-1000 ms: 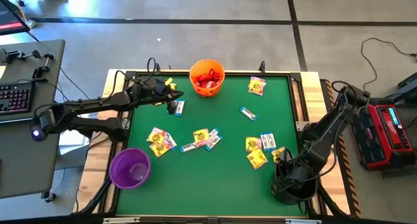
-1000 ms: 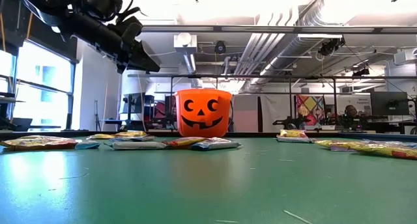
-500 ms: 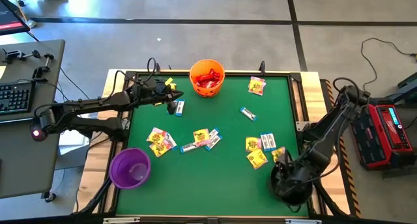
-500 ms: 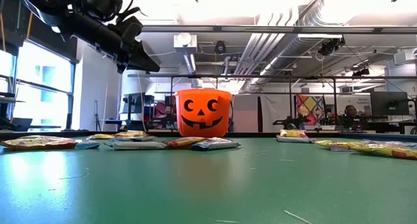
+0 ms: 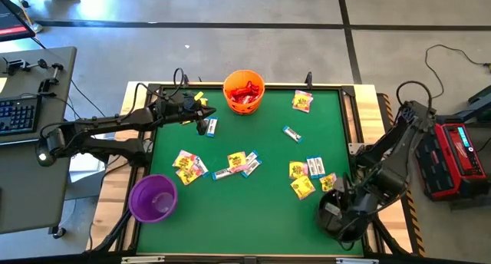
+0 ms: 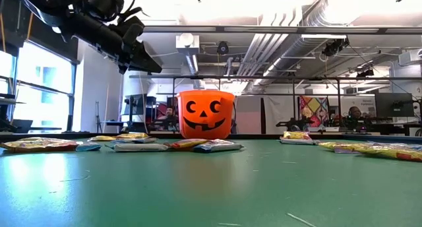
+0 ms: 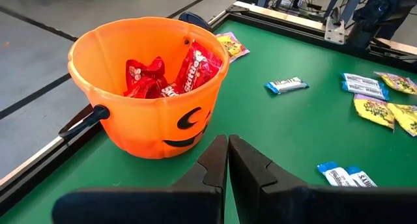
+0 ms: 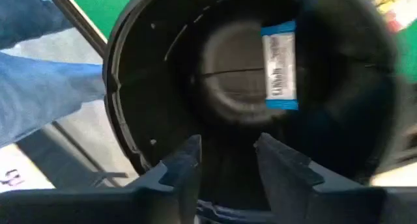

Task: Sort candy by brand, put in halloween buckets
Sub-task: Put the white chocolate bar into the black bucket

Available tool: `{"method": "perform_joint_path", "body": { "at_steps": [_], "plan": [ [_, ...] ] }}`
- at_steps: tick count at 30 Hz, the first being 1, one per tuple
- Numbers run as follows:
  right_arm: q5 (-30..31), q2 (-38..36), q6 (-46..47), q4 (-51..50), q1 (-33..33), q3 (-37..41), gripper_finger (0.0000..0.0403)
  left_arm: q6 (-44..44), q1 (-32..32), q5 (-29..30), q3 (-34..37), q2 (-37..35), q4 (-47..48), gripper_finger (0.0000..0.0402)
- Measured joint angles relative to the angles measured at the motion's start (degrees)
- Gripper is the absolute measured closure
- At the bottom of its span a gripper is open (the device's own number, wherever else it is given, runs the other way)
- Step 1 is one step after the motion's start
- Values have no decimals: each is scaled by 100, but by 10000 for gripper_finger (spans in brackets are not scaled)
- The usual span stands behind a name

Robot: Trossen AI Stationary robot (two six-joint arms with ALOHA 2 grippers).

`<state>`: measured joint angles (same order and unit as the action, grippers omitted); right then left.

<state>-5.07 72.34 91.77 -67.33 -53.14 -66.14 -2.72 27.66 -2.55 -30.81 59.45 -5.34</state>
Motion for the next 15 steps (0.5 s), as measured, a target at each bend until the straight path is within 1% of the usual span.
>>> {"method": "perform_joint_path", "body": {
  "at_steps": [2, 5, 9, 11, 15],
  "plan": [
    [254, 0, -34, -334, 107, -222, 293, 0, 0, 0, 0, -1, 0, 397],
    [719, -19, -193, -526, 360, -366, 334, -2, 1, -22, 0, -1, 0, 397],
    [957, -83, -643, -529, 897, -316, 388, -2, 0, -24, 0, -1, -1, 397],
    [1122, -76, -1037, -521, 1203, -309, 398, -4, 0, -30, 0, 0, -2, 397],
    [1469, -79, -1828, -475, 1909, -309, 398, -63, 1, -222, -1, 0, 43, 397]
  ]
}}
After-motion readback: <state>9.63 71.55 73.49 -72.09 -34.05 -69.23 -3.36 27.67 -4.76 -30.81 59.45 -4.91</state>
